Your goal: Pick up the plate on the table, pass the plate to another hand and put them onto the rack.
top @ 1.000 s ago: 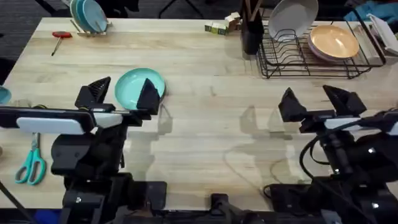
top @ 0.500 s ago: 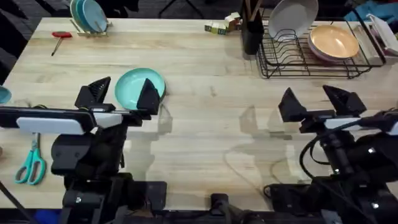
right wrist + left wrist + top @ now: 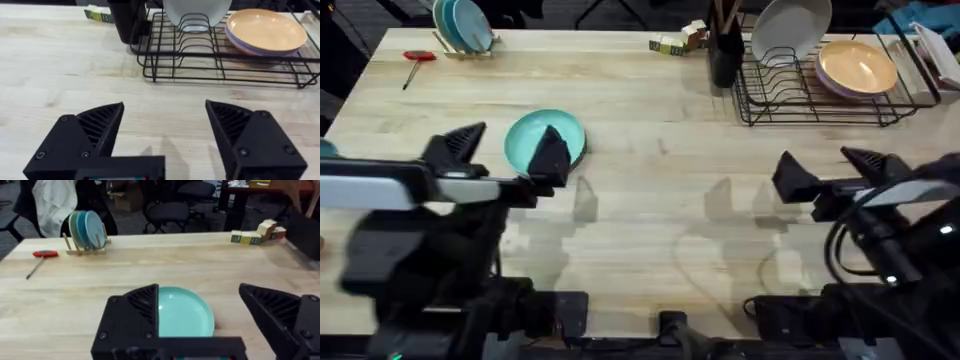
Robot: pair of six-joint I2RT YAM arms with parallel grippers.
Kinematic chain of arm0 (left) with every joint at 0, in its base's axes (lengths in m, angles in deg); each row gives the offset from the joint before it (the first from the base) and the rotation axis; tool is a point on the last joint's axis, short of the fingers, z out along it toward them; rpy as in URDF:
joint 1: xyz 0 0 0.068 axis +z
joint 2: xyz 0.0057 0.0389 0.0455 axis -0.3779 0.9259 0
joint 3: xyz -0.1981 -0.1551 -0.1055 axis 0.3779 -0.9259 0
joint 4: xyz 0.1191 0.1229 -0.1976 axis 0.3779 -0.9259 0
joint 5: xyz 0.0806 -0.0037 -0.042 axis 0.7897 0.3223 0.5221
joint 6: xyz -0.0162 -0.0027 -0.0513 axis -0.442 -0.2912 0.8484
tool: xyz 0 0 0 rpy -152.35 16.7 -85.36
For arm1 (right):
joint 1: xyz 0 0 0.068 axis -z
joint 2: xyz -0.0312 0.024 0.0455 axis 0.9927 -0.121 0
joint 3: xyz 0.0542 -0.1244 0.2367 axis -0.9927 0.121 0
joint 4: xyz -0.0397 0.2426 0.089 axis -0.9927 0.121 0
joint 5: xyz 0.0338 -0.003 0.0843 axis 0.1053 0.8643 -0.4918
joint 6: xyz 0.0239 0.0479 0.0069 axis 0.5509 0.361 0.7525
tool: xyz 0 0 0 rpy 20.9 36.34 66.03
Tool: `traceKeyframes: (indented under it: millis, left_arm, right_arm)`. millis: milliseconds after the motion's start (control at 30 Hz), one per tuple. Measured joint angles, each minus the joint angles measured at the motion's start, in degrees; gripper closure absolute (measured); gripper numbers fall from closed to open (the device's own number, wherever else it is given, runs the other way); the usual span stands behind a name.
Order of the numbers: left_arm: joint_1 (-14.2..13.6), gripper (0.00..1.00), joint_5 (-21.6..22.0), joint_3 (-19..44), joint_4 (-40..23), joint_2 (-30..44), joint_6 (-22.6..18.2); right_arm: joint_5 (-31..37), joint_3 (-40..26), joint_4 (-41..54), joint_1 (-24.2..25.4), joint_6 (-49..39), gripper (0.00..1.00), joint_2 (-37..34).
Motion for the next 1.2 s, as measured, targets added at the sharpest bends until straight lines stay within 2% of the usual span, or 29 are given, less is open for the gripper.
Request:
traceKeyframes:
  millis: [133,333,533,733,767,800,933,1200]
  left_arm:
    - [0.0,0.009,0.0,6.8,-4.1,3.7,0.0]
    - [0.0,0.009,0.0,18.4,-8.3,13.8,0.0]
    - [0.0,0.008,0.0,32.6,-14.8,25.1,0.0]
    - [0.0,0.008,0.0,47.2,-25.6,36.5,-0.9]
    - [0.0,0.008,0.0,54.0,-31.4,42.4,-1.1]
    - [0.0,0.008,0.0,55.9,-33.0,44.0,-1.1]
    - [0.0,0.008,0.0,61.0,-34.9,49.2,-1.8]
    - [0.0,0.008,0.0,61.6,-37.1,51.4,-3.0]
  right_arm:
    - [-0.5,-7.1,2.7,0.0,0.0,0.009,-6.1]
    - [-1.3,-20.4,8.5,0.0,0.1,0.009,-19.4]
    - [-1.5,-37.6,17.1,0.0,0.0,0.009,-34.4]
    - [-1.6,-54.2,27.5,0.0,0.0,0.009,-47.7]
    - [-2.0,-61.8,32.7,0.0,0.0,0.009,-53.5]
    - [-2.3,-64.0,33.9,0.0,0.0,0.009,-55.2]
    - [-4.0,-68.5,34.6,0.0,0.0,0.009,-59.4]
    - [-5.4,-68.7,36.0,0.0,0.7,0.009,-60.2]
